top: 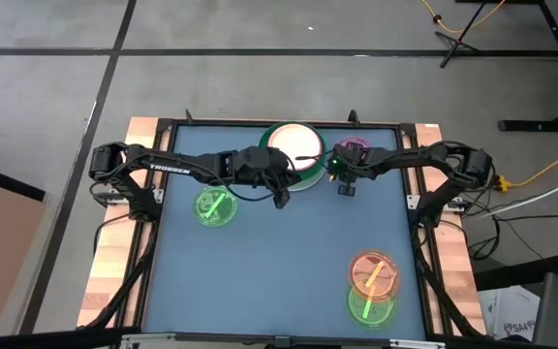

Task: Stack plastic plates
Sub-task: Stack the light pink plate on top of the white plate

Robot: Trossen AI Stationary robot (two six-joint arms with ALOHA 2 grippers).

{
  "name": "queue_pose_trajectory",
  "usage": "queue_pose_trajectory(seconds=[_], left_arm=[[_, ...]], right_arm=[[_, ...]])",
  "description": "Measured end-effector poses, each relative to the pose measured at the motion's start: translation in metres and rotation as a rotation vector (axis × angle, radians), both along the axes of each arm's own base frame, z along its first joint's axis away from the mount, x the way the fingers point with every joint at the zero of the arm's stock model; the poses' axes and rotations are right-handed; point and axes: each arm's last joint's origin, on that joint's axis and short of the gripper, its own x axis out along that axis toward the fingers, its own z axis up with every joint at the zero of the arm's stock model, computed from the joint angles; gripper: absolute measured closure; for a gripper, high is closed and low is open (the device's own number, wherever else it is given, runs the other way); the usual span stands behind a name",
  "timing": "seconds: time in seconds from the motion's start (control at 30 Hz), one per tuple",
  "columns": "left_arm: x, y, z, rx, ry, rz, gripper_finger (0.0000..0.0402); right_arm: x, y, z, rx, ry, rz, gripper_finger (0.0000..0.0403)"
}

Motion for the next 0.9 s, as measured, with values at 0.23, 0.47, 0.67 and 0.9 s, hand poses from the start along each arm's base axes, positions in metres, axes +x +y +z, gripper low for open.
queue_pose_trajectory(seconds=[0.23, 0.47, 0.67, 0.9], left_arm=[[0.0000, 0.0000, 0.0000, 0.000, 0.000, 0.000, 0.0356], [0.0000, 0.0000, 0.0000, 0.000, 0.000, 0.000, 0.0356], [0.0000, 0.0000, 0.0000, -0.001, 0.000, 0.000, 0.0356], [0.0000, -0.0001, 0.0001, -0.002, -0.001, 0.001, 0.0356]], right_arm=[[0.0000, 0.0000, 0.0000, -0.004, 0.010, 0.021, 0.0317], [-0.0001, 0.0000, 0.0001, -0.004, 0.010, 0.021, 0.0318], [-0.0002, -0.0001, 0.0000, -0.005, 0.012, 0.021, 0.0352], [-0.0003, -0.0002, 0.0000, -0.009, 0.014, 0.019, 0.0399]])
